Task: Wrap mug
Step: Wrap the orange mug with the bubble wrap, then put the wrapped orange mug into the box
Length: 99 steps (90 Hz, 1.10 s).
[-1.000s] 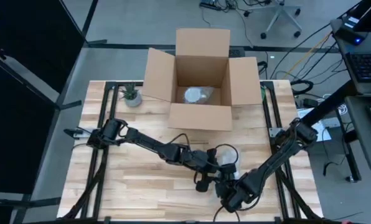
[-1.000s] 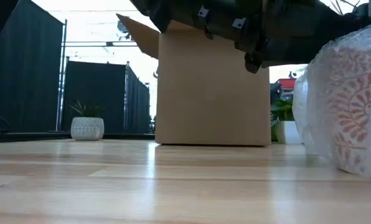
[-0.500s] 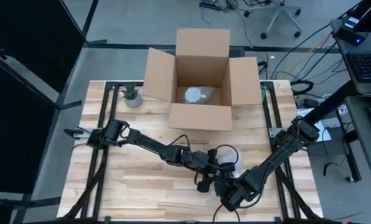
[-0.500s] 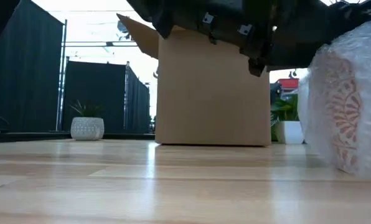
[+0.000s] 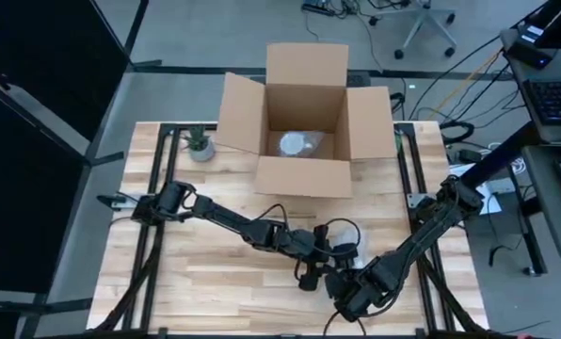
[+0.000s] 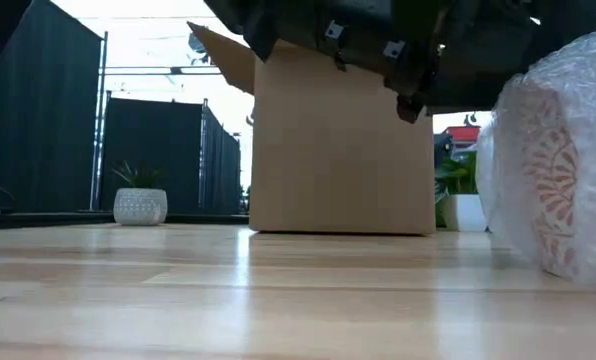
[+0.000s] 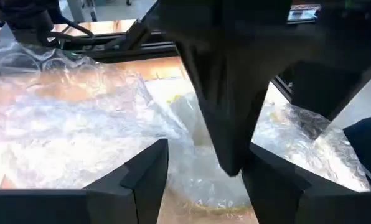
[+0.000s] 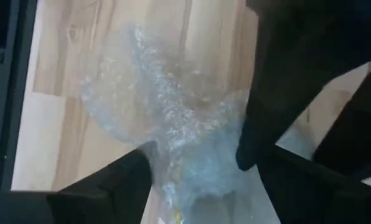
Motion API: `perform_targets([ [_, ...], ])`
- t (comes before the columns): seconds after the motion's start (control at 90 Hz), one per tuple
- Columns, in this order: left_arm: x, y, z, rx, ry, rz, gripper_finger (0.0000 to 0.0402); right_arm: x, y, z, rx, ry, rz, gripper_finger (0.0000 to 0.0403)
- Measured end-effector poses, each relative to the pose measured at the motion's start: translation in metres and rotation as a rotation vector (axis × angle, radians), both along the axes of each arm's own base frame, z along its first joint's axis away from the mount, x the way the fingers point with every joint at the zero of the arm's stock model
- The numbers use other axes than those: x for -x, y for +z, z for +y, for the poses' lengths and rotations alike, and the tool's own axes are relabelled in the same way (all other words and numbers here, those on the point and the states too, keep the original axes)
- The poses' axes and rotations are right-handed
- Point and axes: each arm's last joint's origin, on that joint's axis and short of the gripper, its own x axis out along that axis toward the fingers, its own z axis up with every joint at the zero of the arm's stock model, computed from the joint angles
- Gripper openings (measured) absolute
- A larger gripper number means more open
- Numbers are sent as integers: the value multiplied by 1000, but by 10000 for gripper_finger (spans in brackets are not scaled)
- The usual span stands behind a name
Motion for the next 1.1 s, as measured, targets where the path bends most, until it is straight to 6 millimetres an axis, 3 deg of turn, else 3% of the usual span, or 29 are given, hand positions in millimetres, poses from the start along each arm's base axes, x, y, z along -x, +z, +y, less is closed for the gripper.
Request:
perform_targets([
  [0.3, 0, 0, 0, 4, -7, -3, 183, 14, 1, 7, 20, 9, 24, 258],
  [0.789, -1, 0, -1, 11, -11, -16, 183, 40, 47, -8, 38, -35, -179, 258],
  [1.1, -1, 0, -1, 14, -17, -16, 183, 70, 43, -24, 76, -128, -219, 258],
])
